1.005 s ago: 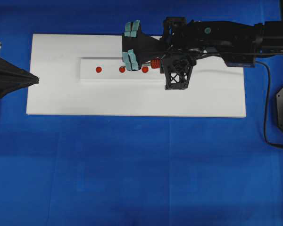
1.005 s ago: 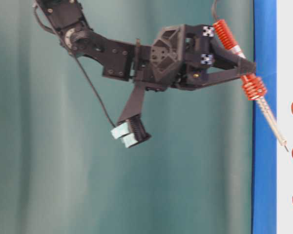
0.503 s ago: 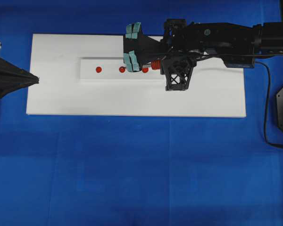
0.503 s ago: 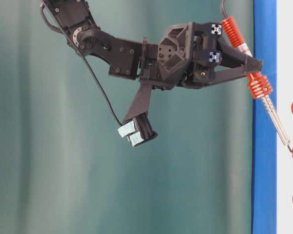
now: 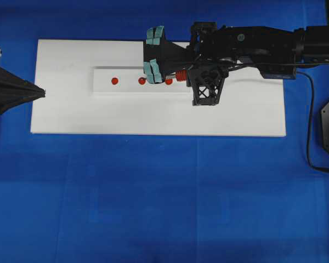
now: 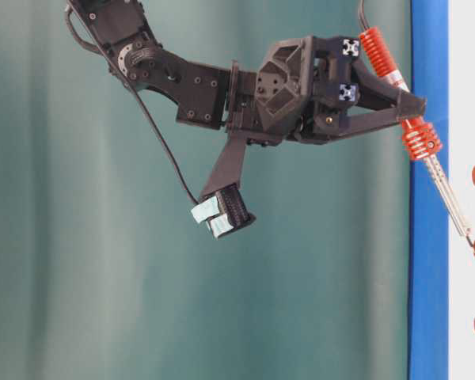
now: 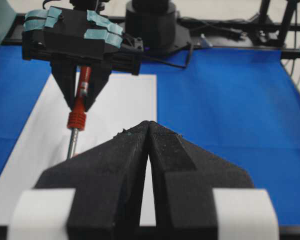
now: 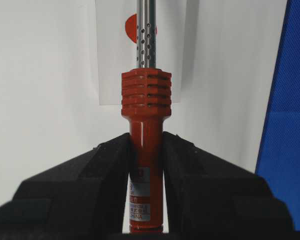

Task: Touch the tip of the soldering iron to the mark.
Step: 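Lower the iron tip onto the middle red dot, then raise the iron and shift it right above the strip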

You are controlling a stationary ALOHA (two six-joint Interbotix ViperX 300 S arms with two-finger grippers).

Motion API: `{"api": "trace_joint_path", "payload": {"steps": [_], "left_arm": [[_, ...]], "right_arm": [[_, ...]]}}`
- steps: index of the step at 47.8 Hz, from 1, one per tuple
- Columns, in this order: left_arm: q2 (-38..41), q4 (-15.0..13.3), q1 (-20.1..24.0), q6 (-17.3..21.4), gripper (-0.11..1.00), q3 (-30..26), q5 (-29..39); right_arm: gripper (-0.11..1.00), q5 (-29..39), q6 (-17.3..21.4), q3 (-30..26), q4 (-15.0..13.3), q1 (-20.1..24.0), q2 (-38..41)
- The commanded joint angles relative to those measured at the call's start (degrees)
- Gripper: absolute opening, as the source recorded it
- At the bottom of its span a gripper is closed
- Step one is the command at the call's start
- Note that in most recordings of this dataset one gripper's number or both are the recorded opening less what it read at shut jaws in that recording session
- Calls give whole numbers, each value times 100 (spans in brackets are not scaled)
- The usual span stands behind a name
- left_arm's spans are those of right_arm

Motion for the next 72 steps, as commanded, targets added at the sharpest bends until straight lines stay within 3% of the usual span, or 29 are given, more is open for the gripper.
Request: {"api": "trace_joint_path", "payload": {"steps": [1,30,55,72], "left_arm": [[26,9,9,0,0,-62,-26],[26,0,9,0,0,-62,-26],[26,0,9,0,0,-62,-44],[18,0,0,-9,0,-62,-44]], "right_arm": [[7,-26,-9,-53,9,-9,-70],[7,62,-9,-132,18,-9,-88],[7,1450,-26,-1169,-167,-26,-800],[7,1521,-9,-1222,-167,-26,-976]]}}
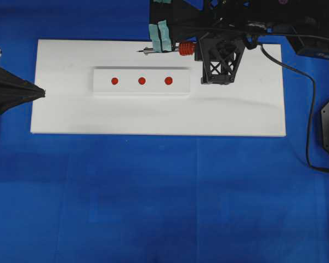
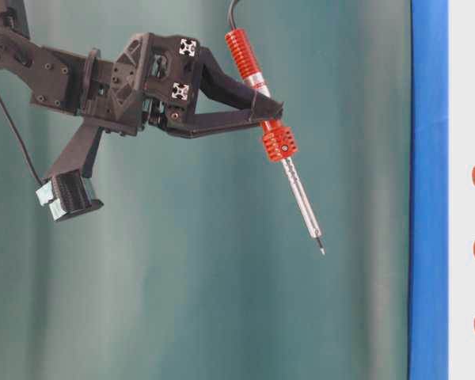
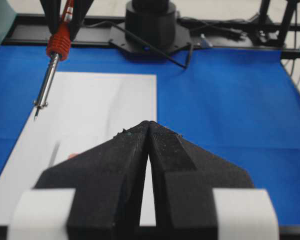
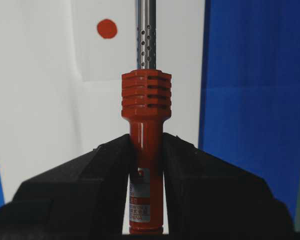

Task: Touch the tip of the soldering iron to the mark.
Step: 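Raise the iron and shift it right above the strip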

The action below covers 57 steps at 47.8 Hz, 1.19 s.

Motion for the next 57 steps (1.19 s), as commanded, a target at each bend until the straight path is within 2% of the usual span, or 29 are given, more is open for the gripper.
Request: {"api": "trace_joint_path", "payload": {"steps": [1,12,37,57], "left_arm": [[18,9,18,-9,0,-62,-53],[18,9,18,0,0,-53,-35],[18,9,18,88,0,-53,-26],[18,9,18,105,0,-53,-35]], "right_arm": [[7,-26,18,-132,-18,0,-141],[7,0,35,53,-18,0,-281],[7,-35,70,1283,0,0,-1292],[7,-185,70,1371,0,0,-1354]]}}
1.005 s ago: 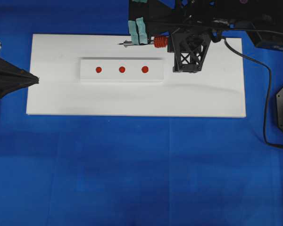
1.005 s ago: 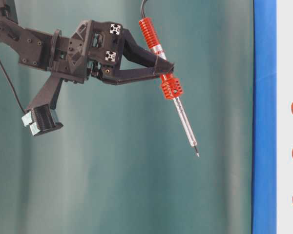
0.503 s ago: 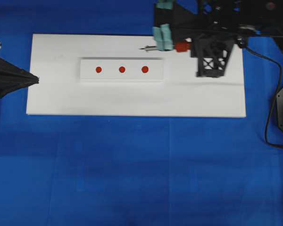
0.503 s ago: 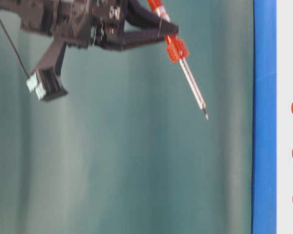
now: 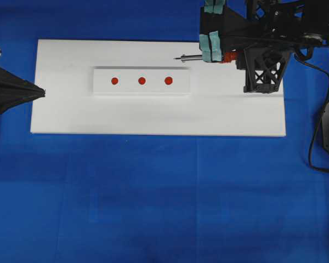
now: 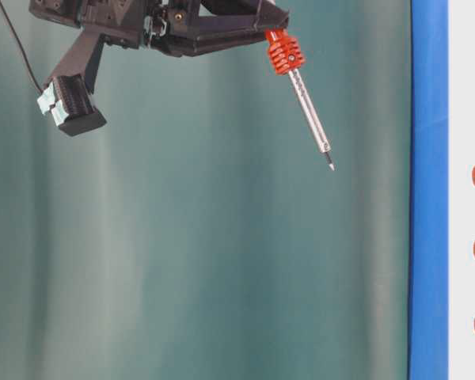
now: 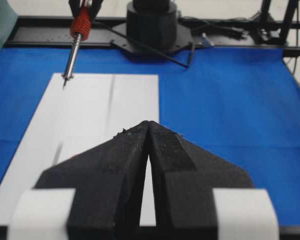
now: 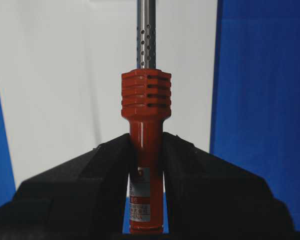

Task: Touch the tip of the soldering iron to the mark.
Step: 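Lower the iron tip onto the right red dot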

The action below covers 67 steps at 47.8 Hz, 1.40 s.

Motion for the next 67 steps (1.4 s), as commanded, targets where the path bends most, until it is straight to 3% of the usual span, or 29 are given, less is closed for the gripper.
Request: {"api": "trace_joint_path", "payload": {"steps": [1,17,50,67], "left_arm": [[18,18,18,9,0,-53,-35],[18,18,18,-9,0,-53,-35],[18,9,18,-9,0,-53,-35],[18,18,18,-9,0,-53,-35]], "right_arm": [[7,-35,0,-62,0,0,-123],[7,-53,9,-18,9,-9,26],[7,-976,0,492,88,-18,1125],[7,-1169,0,563,88,-97,1248]]}}
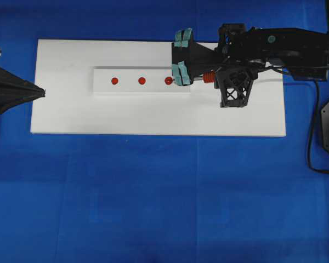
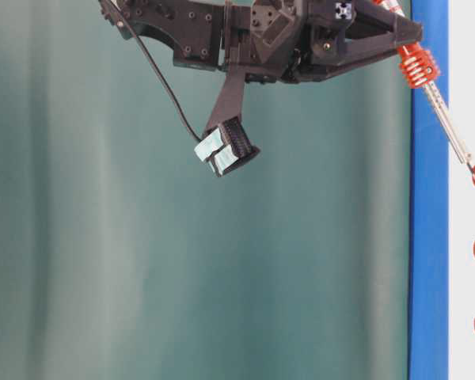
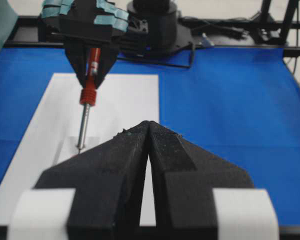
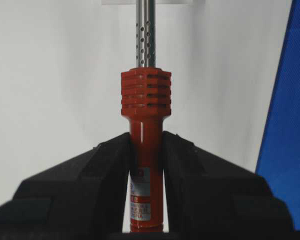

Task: Touch the tip of the soldering iron to the mark.
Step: 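Lower the iron tip onto the right red dot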

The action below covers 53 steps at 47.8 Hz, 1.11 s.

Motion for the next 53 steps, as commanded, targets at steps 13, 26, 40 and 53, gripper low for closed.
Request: {"api": "trace_joint_path", "payload": {"steps": [13,26,40,53], "left_arm": [[18,9,9,9,0,-53,-35],[9,9,9,0,0,-53,-44],[18,18,9,0,0,-62,-53],[9,9,0,-9,0,-62,-53]], "right_arm": [[7,-53,0,9,9,-35,-62],[7,-53,0,9,26,-35,-62],[7,-53,0,9,70,-35,-62],[7,-79,0,9,79,-35,-62]]}}
